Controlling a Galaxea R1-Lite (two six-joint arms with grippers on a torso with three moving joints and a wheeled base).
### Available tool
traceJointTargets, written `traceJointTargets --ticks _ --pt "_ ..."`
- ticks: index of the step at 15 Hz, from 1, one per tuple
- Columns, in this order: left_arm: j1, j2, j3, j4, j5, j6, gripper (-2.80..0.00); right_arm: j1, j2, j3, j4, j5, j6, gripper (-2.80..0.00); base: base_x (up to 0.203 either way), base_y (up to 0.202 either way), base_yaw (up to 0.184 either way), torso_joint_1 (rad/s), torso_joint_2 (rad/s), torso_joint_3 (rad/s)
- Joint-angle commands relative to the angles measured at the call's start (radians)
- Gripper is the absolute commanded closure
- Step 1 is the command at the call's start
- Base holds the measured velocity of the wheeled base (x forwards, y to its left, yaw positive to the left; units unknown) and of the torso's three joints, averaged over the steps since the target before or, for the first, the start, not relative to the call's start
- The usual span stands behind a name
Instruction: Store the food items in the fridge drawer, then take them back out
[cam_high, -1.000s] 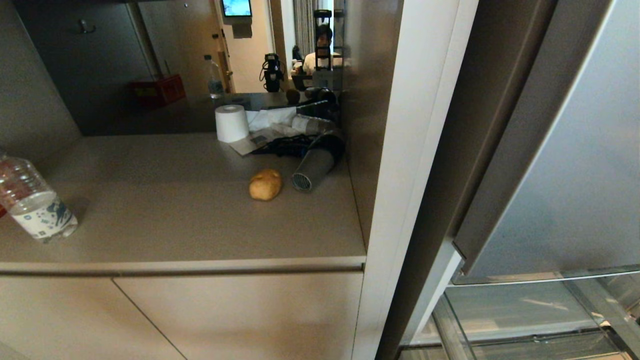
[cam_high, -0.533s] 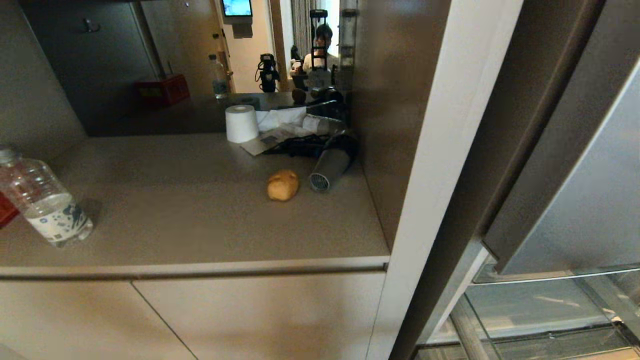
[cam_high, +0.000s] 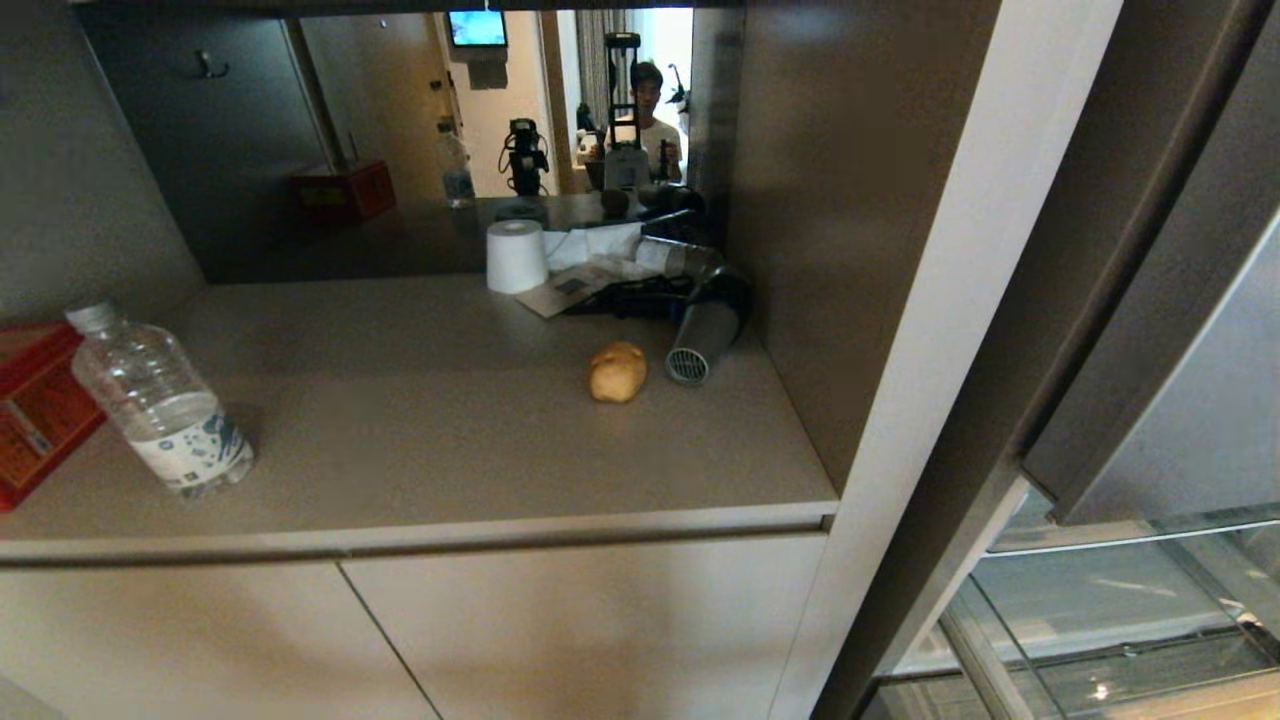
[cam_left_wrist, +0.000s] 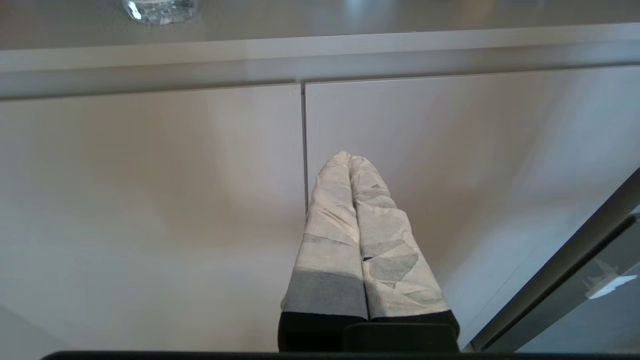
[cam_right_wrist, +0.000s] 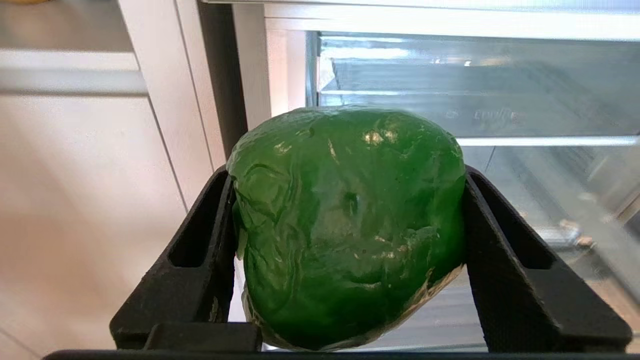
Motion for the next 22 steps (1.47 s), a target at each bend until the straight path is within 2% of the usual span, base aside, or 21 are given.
traceJointTargets --ticks 1,3,6,8,13,14,15,17,18,20,22 --pt "0.001 0.002 0.000 0.000 0.000 0.000 0.00 0.000 0.000 0.030 -0.001 0.007 -0.033 0.00 0.000 0.000 0.000 0.000 0.00 0.000" --pt "0.001 0.002 0.000 0.000 0.000 0.000 0.00 0.000 0.001 -0.020 -0.009 0.056 -0.094 0.00 0.000 0.000 0.000 0.025 0.00 0.000" --pt "0.000 0.002 0.000 0.000 0.000 0.000 0.00 0.000 0.107 -0.139 0.005 0.183 -0.091 0.00 0.000 0.000 0.000 0.014 0.01 -0.006" --pt "0.001 0.002 0.000 0.000 0.000 0.000 0.00 0.000 0.271 -0.235 0.005 0.272 -0.064 0.00 0.000 0.000 0.000 0.000 0.00 0.000" --pt "0.000 0.002 0.000 0.000 0.000 0.001 0.00 0.010 0.755 -0.510 -0.002 0.559 -0.014 0.00 0.000 0.000 0.000 0.000 0.00 0.000" --pt "0.001 0.002 0.000 0.000 0.000 0.000 0.00 0.033 0.848 -0.559 -0.005 0.605 -0.012 0.00 0.000 0.000 0.000 0.000 0.00 0.000" --pt "0.001 0.002 0.000 0.000 0.000 0.000 0.00 0.091 0.931 -0.599 -0.008 0.635 -0.010 0.00 0.000 0.000 0.000 0.000 0.00 0.000" --pt "0.001 0.002 0.000 0.000 0.000 0.002 0.00 0.260 1.066 -0.654 -0.026 0.666 -0.005 0.00 0.000 0.000 0.000 0.000 0.00 0.000" --pt "0.000 0.002 0.000 0.000 0.000 0.002 0.00 0.319 1.133 -0.668 -0.057 0.662 -0.002 0.00 0.000 0.000 0.000 0.000 0.00 0.000" --pt "0.001 0.002 0.000 0.000 0.000 0.001 0.00 0.440 1.269 -0.681 -0.160 0.584 0.001 0.00 0.000 0.000 0.000 0.000 0.00 0.000" --pt "0.001 0.002 0.000 0.000 0.000 0.002 0.00 0.568 1.399 -0.684 -0.297 0.447 0.005 0.00 0.000 0.000 0.000 0.000 0.00 0.000"
